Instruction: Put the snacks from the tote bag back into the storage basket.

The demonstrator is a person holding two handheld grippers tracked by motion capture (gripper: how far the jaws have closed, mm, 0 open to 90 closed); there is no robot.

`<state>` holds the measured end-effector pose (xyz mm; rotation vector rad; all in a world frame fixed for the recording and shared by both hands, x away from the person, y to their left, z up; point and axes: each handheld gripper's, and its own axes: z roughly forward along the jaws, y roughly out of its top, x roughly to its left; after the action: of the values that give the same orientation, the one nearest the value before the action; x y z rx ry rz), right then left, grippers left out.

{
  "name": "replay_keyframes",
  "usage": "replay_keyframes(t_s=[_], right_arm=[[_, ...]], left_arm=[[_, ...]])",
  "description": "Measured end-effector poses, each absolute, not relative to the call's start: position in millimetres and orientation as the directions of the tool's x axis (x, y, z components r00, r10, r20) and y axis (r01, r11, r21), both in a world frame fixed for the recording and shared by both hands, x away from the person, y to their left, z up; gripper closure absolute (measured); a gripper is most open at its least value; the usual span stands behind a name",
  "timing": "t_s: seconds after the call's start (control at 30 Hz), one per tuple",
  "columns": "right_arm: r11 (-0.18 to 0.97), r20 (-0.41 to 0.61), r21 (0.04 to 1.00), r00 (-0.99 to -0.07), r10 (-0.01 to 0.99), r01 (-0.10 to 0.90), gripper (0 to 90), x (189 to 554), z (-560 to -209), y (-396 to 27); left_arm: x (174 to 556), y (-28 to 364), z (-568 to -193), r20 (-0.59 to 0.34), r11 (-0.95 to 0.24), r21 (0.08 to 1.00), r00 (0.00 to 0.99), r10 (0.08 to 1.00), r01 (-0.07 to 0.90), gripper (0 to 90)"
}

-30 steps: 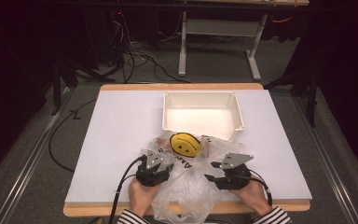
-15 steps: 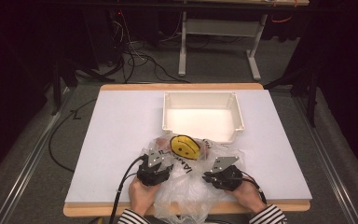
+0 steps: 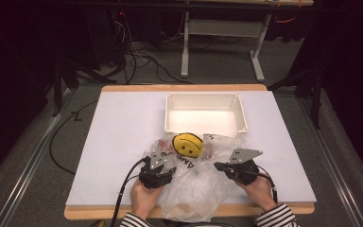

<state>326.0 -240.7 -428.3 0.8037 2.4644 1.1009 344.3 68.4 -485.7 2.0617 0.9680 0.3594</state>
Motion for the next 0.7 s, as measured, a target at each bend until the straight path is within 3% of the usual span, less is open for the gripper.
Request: replay_keyframes(t_s=[0.3, 0.7], right_arm=[[0.465, -0.016, 0.754, -0.695, 0.719, 0.464, 90.0, 349.2, -442.1, -266.1], [0.508, -0.006, 0.712, -0.720, 0.694, 0.485, 90.0, 353.8, -471.2, -247.3]], left_arm=[[342.0, 74.0, -483.5, -0.108, -0.339, 0.803, 0.679, 0.726, 0.490, 54.4], [314.8, 99.8, -427.1, -0.052, -0.303, 0.872, 0.688, 0.724, 0.384, 50.9]])
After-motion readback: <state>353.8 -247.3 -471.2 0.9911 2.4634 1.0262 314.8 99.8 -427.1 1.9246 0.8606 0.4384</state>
